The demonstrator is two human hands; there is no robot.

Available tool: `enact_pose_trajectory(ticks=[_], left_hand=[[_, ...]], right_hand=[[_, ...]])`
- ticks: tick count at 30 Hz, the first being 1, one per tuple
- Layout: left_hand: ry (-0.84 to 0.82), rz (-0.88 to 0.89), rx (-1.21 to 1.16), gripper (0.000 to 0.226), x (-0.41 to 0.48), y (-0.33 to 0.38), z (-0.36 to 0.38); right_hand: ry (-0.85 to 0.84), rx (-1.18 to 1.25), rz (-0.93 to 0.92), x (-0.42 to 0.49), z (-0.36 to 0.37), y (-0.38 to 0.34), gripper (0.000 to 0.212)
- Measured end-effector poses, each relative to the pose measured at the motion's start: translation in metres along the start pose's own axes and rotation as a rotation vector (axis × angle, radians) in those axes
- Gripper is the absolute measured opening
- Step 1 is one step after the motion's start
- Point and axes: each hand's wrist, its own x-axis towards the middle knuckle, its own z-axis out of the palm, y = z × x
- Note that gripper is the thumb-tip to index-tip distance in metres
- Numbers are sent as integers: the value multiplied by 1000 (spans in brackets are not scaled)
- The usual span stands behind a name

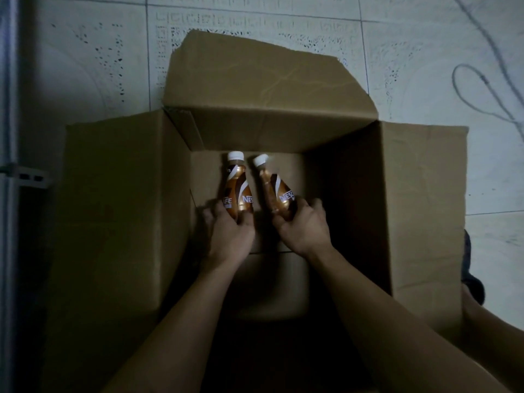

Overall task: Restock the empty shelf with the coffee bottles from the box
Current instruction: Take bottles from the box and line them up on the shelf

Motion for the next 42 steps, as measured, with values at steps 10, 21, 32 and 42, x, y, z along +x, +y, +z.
enact_pose_trajectory(ticks=[10,21,32,42], left_hand=[[18,24,-24,88,1,-2,-6],[-277,17,-92,52,-31,15,-26],[-164,436,-45,74,-147,94,-110],[188,808,-54,66,-307,127,-233]], right_hand=[[-47,66,79,7,1,5,80],[-362,557,108,-32,-40,19,51],[-139,678,-159,-128,-149,-13,56],[-48,821,-564,-276,-236,-84,38]])
